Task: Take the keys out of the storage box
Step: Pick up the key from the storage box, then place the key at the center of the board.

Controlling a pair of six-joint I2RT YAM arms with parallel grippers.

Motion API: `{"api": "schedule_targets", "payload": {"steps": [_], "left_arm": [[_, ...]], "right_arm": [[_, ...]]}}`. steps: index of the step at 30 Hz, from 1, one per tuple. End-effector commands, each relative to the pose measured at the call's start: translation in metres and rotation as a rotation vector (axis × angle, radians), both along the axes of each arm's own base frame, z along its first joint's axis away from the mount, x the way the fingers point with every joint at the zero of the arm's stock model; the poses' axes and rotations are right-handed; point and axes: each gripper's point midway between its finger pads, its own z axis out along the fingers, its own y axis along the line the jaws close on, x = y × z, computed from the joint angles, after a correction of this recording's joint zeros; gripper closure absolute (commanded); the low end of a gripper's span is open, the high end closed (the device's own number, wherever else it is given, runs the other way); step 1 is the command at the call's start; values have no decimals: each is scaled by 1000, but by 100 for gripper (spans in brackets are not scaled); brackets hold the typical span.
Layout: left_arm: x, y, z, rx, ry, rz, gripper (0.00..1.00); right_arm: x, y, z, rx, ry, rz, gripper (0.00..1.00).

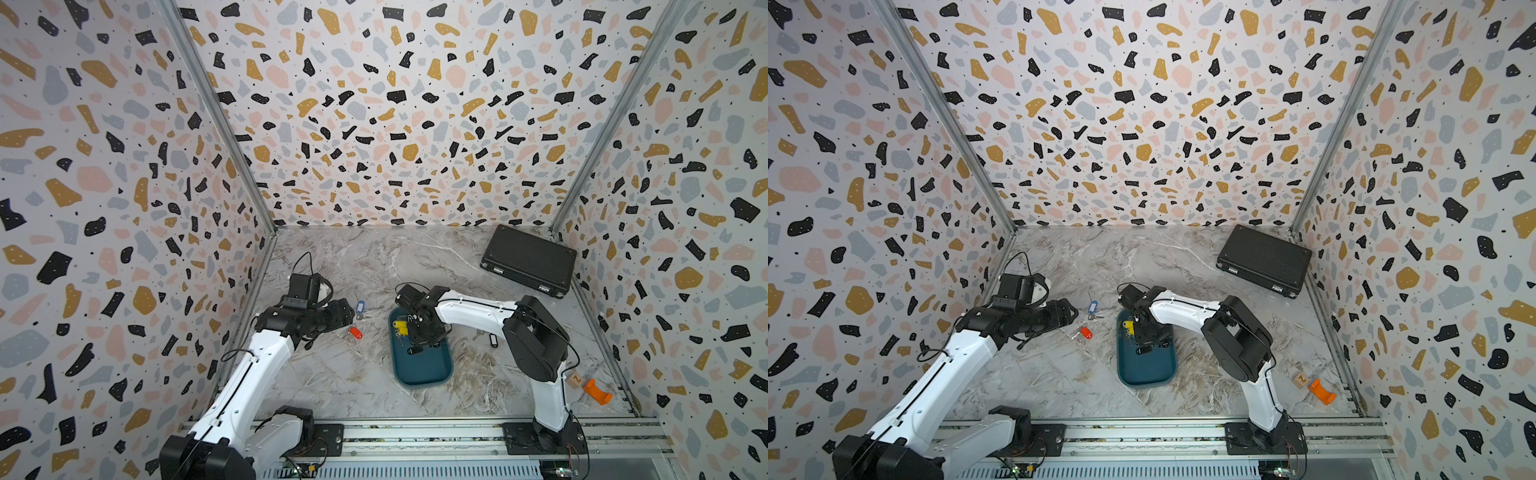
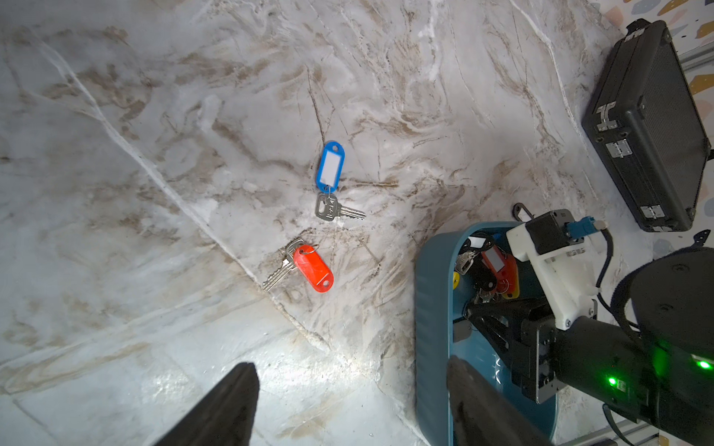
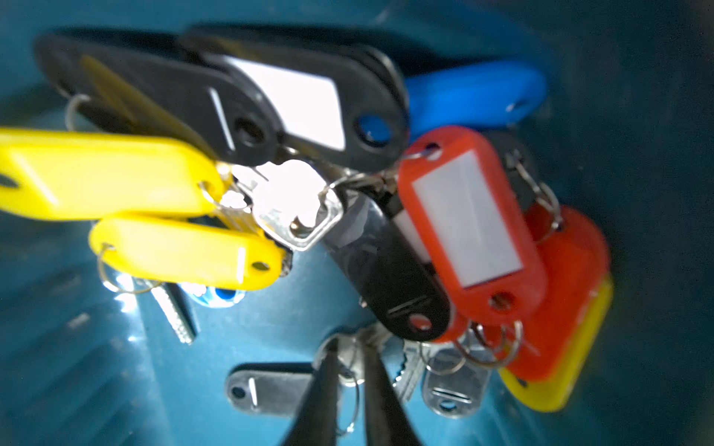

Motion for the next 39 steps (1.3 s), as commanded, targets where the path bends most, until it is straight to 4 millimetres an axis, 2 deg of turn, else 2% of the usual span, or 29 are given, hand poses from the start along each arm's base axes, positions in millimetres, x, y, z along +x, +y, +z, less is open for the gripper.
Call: {"api": "schedule_targets", "payload": {"steps": [1, 10, 21, 24, 27, 32, 36, 39], "left_arm": [[5, -1, 3, -6, -25, -6, 20], [5, -1, 3, -6, -25, -8, 20], [5, -2, 3, -9, -26, -9, 20], [5, -2, 3, -10, -26, -10, 20], [5, -2, 2, -10, -22, -10, 20], [5, -3, 1, -13, -18, -15, 20], [5, -3, 0, -14, -14, -16, 20], [5, -3, -1, -14, -10, -17, 20]], "right_arm": [[0, -1, 8, -19, -10, 2, 99], [-3, -7, 38, 5, -47, 5, 100], [12, -21, 116, 75, -160, 18, 100], [21, -34, 134, 100, -184, -6, 100], [39, -58, 147, 101, -210, -48, 100], [76, -103, 147, 80, -216, -119, 100], [102, -132, 131, 48, -194, -162, 100], [122, -143, 113, 55, -177, -186, 100]]}}
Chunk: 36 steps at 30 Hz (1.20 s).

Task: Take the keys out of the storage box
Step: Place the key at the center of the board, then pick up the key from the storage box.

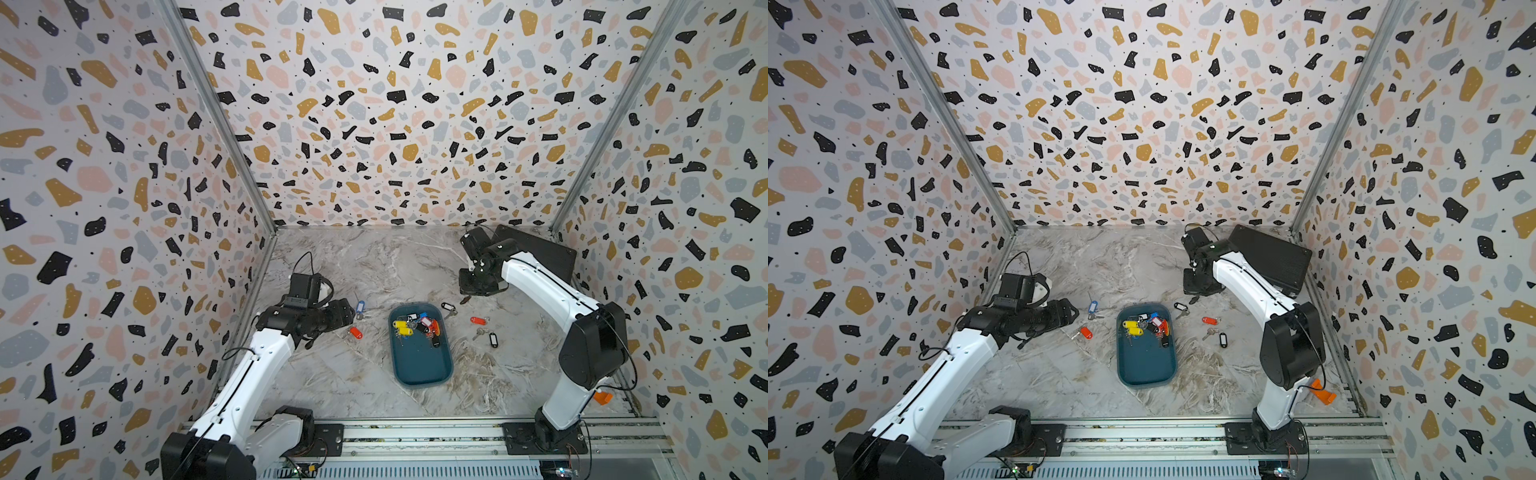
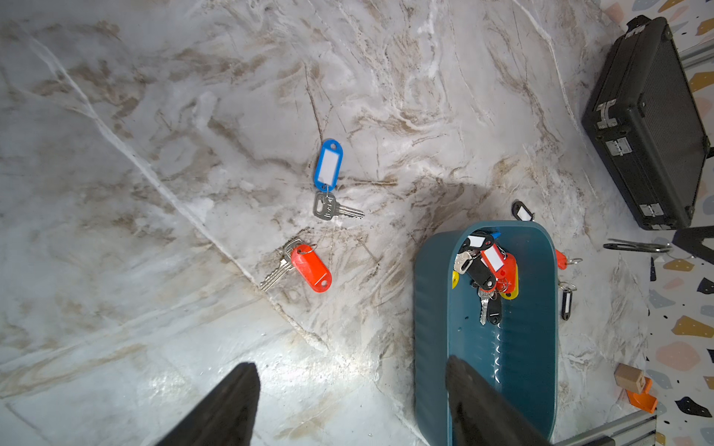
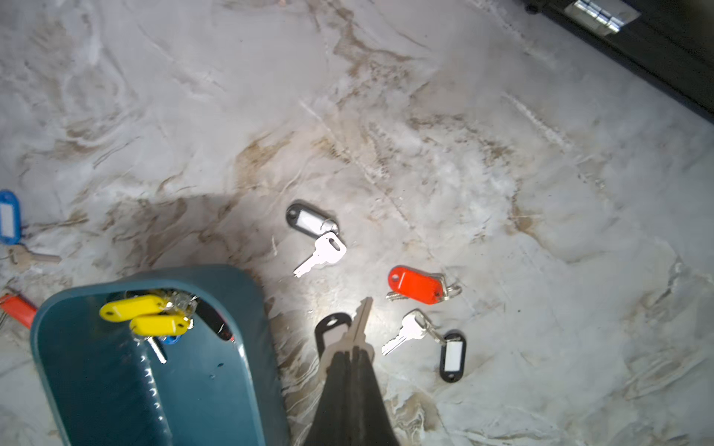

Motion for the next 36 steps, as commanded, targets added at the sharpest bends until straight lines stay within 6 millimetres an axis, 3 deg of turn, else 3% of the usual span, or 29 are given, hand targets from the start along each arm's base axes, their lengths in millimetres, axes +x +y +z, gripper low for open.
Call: {"api": "schedule_targets", "payload": {"steps": [1, 5, 10, 13, 15, 17, 18, 19, 24, 29, 32, 36], "left_arm": [[3, -2, 1, -10, -14, -13, 20], [3, -3, -2, -13, -4, -17, 20], [2, -3, -4, -12, 9, -15, 18], [2, -3, -6, -10, 15, -12, 16], [1, -2, -6, -4, 19, -10, 5], [1, -1, -7, -1, 20, -8, 4], [1, -1, -7, 2, 20, -8, 3], [1, -1, -7, 3, 17, -8, 3], [1, -9, -3, 1, -3, -49, 5], [-6, -30, 7, 52, -51, -165, 9], [-13, -49, 19, 121, -84, -257, 11], [-18, -81, 34, 175, -114, -382, 17]], "right_arm": [[18, -6, -13, 5, 14, 27, 100], [38, -15, -42, 31, 59, -10, 100], [48, -23, -67, 44, 97, -46, 100], [47, -25, -73, 51, 104, -59, 85], [46, -26, -71, 60, 96, -59, 67], [43, -30, -66, 52, 82, -63, 54], [41, -33, -61, 49, 72, -63, 41], [37, -36, -57, 44, 64, -64, 37], [15, -47, -24, 49, -3, -45, 33], [-16, -60, 9, 58, -87, -40, 23], [-35, -65, 17, 100, -89, -47, 24], [-55, -64, 33, 162, -132, -39, 41]]}}
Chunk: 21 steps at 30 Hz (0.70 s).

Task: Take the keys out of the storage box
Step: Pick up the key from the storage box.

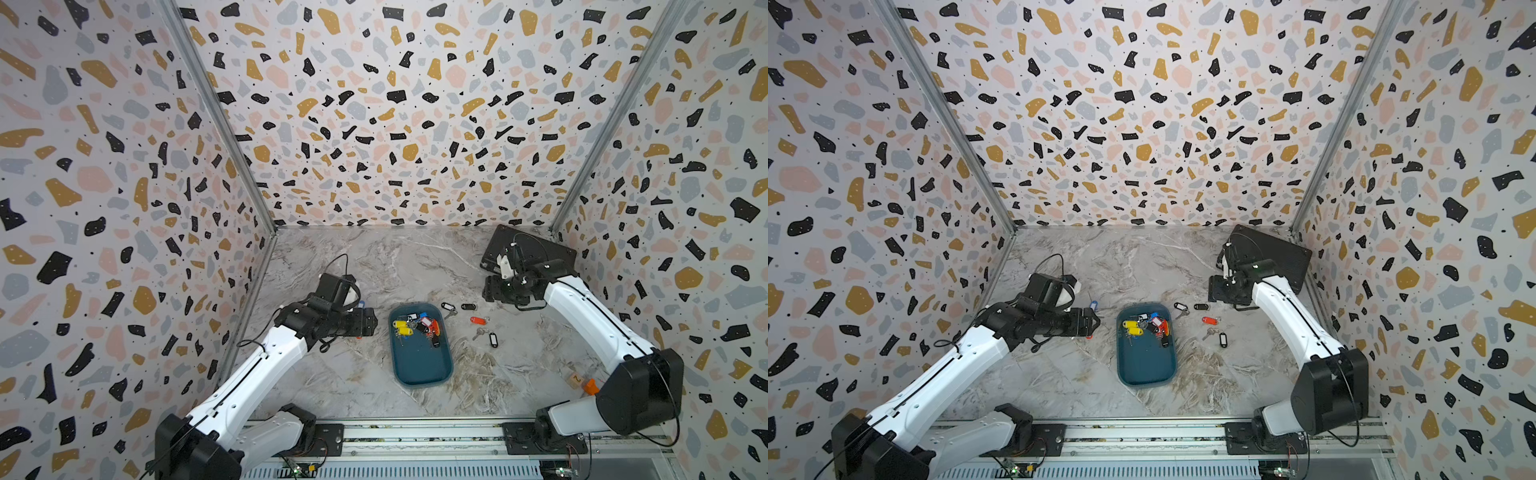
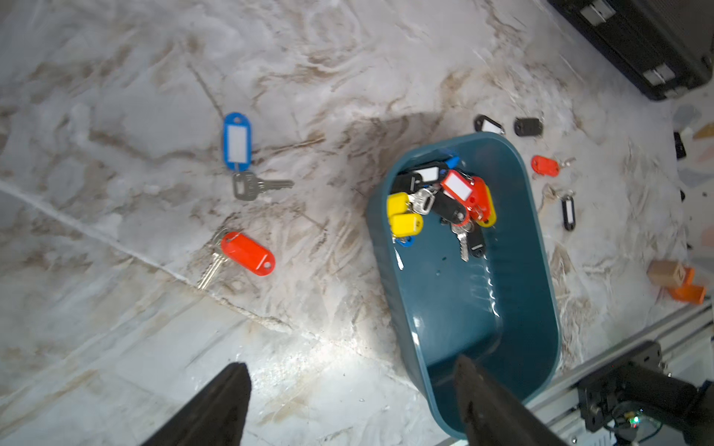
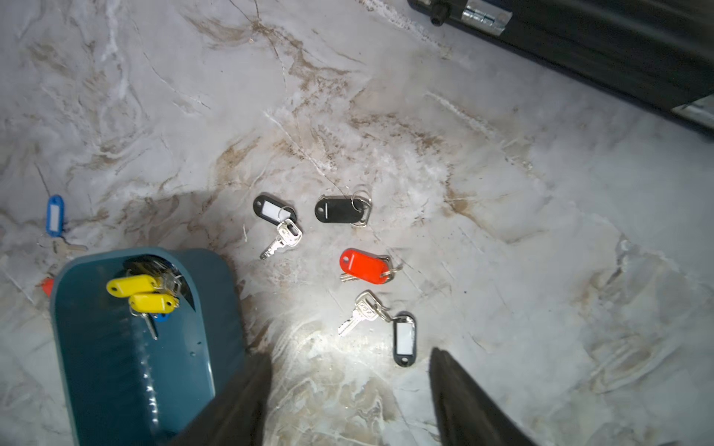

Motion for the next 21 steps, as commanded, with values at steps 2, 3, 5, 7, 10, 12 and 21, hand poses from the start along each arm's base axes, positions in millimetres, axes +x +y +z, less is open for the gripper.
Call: {"api": "schedule_targets", "payload": {"steps": [2, 3, 5, 7, 10, 12, 21], "left_arm": [[5, -26, 21, 78, -77, -110, 21], [6, -34, 21, 92, -77, -137, 22], [7, -51, 19, 115, -78, -195, 26], [9, -69, 12, 147, -66, -252, 29], [9, -98, -2, 183, -49, -343, 33], [8, -118, -15, 164, -15, -395, 33], [16, -164, -68, 124, 89, -352, 43]], "right_arm": [[-26, -2, 20, 51, -35, 7, 50], [-30, -2, 27, 62, -57, 10, 52], [-37, -5, 38, 67, -83, 11, 55], [-44, -8, 46, 57, -94, 14, 57], [-52, -16, 52, 30, -108, 9, 59], [-56, -21, 53, 15, -121, -1, 59], [-69, -29, 51, 2, -142, -24, 59]]}}
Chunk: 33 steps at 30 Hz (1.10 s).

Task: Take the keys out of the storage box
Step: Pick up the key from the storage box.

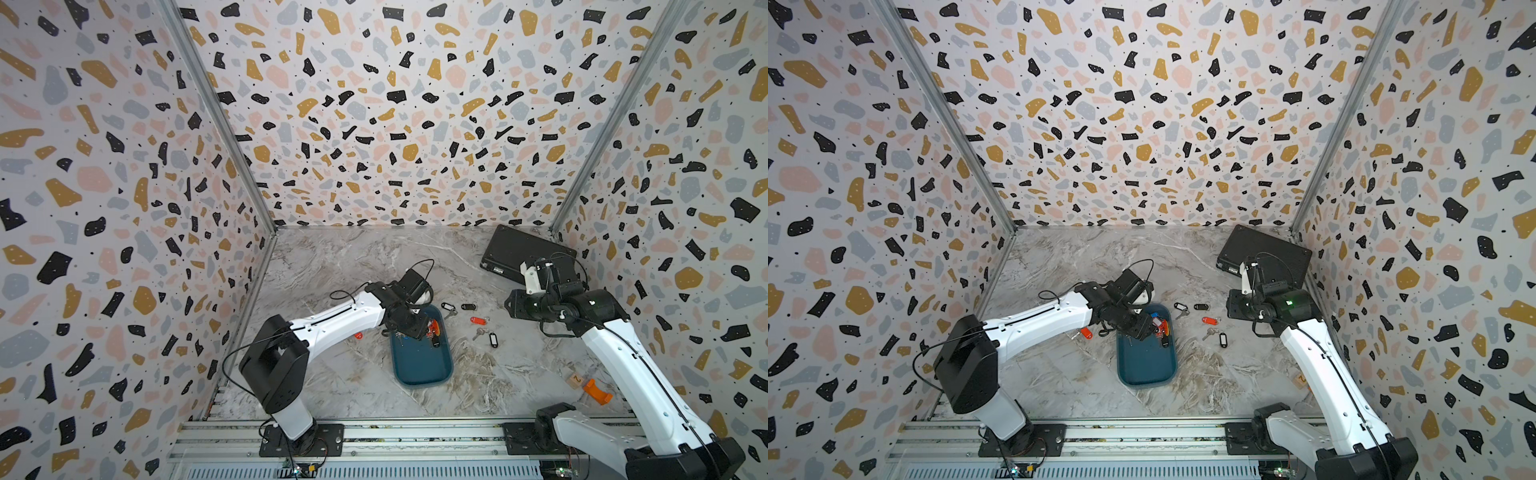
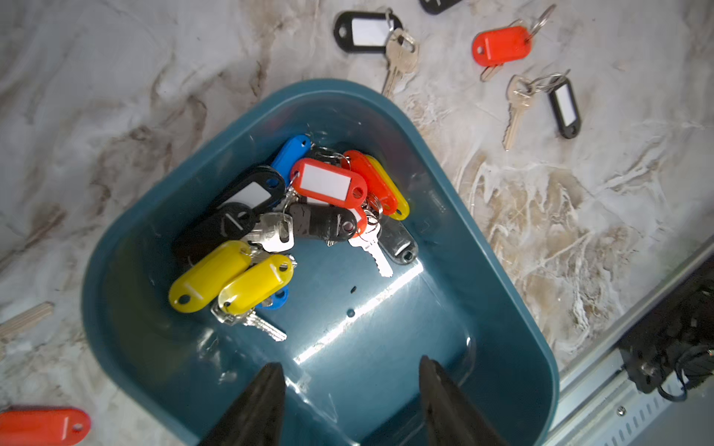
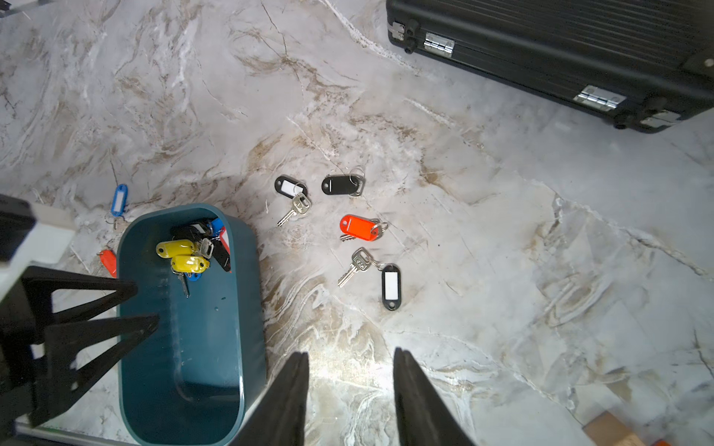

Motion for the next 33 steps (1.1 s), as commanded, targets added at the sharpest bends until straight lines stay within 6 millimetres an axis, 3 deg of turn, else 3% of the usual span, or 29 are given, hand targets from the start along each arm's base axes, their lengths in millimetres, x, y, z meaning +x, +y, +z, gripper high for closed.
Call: {"api": "schedule_targets", "payload": {"steps": [1, 7, 12, 33], "left_arm": [[8, -22, 0, -18, -27, 22, 44], [16, -29, -30, 22, 7, 98, 55], [21, -30, -43, 49, -9, 127, 57], [33, -48, -57, 76, -99, 158, 60]], "right_arm": [[-8, -6, 0, -19, 5, -12, 59], [-10, -8, -2, -20, 7, -24, 59], [-12, -9, -4, -18, 9, -28, 59], [-16, -8, -13, -10, 34, -28, 59]]}}
